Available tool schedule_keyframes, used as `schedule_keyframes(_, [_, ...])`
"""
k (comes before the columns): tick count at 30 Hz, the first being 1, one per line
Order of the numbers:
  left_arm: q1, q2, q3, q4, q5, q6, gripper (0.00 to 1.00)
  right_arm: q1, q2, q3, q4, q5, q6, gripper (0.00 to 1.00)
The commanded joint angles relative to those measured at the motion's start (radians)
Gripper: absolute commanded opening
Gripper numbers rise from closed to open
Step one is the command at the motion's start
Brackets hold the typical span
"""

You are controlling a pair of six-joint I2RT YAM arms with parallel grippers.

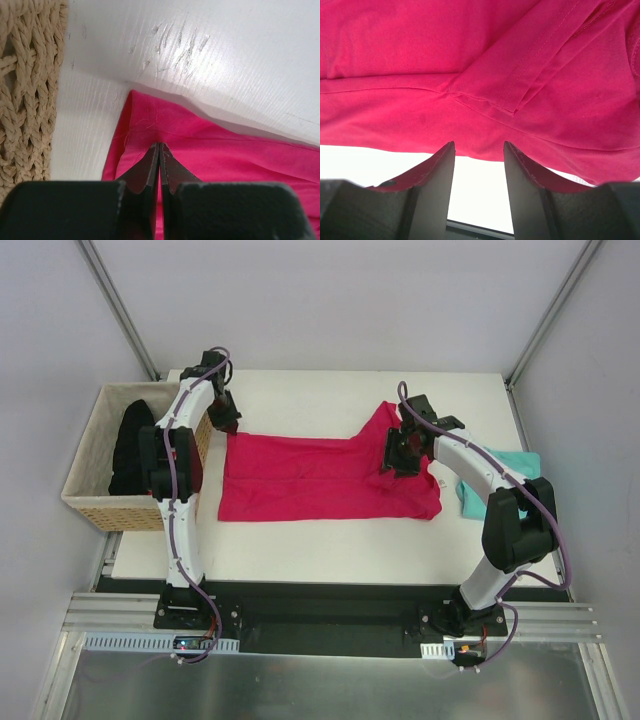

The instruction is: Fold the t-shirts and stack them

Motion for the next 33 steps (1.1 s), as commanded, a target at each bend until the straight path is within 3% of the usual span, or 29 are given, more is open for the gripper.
schedule_keyframes(1, [0.011, 0.001, 0.03, -0.019, -0.001, 0.021, 0.09, -0.005, -0.032, 0.042, -0.005, -0.002, 0.007, 0.47])
schedule_keyframes(2, [0.011, 0.0, 0.028, -0.021, -0.001, 0.019, 0.18, -0.005, -0.032, 0.044, -0.005, -0.001, 0.007, 0.47])
schedule_keyframes(4, [0.012, -0.002, 0.028, -0.021, -0.002, 0.018, 0.23, -0.005, -0.032, 0.045, -0.009, 0.004, 0.003, 0.47])
schedule_keyframes(6, [0.012, -0.003, 0.027, -0.021, -0.001, 0.016, 0.48, -0.005, -0.032, 0.05, -0.012, 0.013, -0.003, 0.47])
schedule_keyframes(7, [0.012, -0.008, 0.02, -0.021, -0.001, 0.015, 0.54, -0.004, -0.032, 0.05, -0.016, 0.019, -0.009, 0.47])
schedule_keyframes(10, [0.012, -0.029, 0.01, -0.019, 0.002, 0.011, 0.58, -0.007, -0.035, 0.063, -0.021, 0.042, -0.022, 0.47])
schedule_keyframes(11, [0.012, -0.038, -0.004, -0.019, 0.002, 0.01, 0.57, -0.008, -0.038, 0.065, -0.022, 0.061, -0.025, 0.47])
schedule_keyframes(13, [0.011, -0.066, -0.022, -0.021, 0.015, 0.011, 0.39, -0.01, -0.047, 0.073, -0.018, 0.076, -0.032, 0.4])
schedule_keyframes(14, [0.011, -0.075, -0.032, -0.021, 0.021, 0.015, 0.19, -0.011, -0.047, 0.074, -0.018, 0.081, -0.035, 0.23])
schedule_keyframes(16, [0.012, -0.113, -0.071, -0.019, 0.024, 0.015, 0.0, -0.017, -0.05, 0.076, -0.015, 0.081, -0.039, 0.02])
schedule_keyframes(23, [-0.02, -0.287, -0.242, -0.002, 0.01, 0.024, 0.0, -0.019, -0.081, -0.031, 0.071, 0.062, 0.02, 0.01])
schedule_keyframes(33, [-0.156, -0.462, -0.547, 0.037, -0.036, 0.005, 0.0, -0.022, -0.076, -0.254, 0.223, -0.031, 0.115, 0.01])
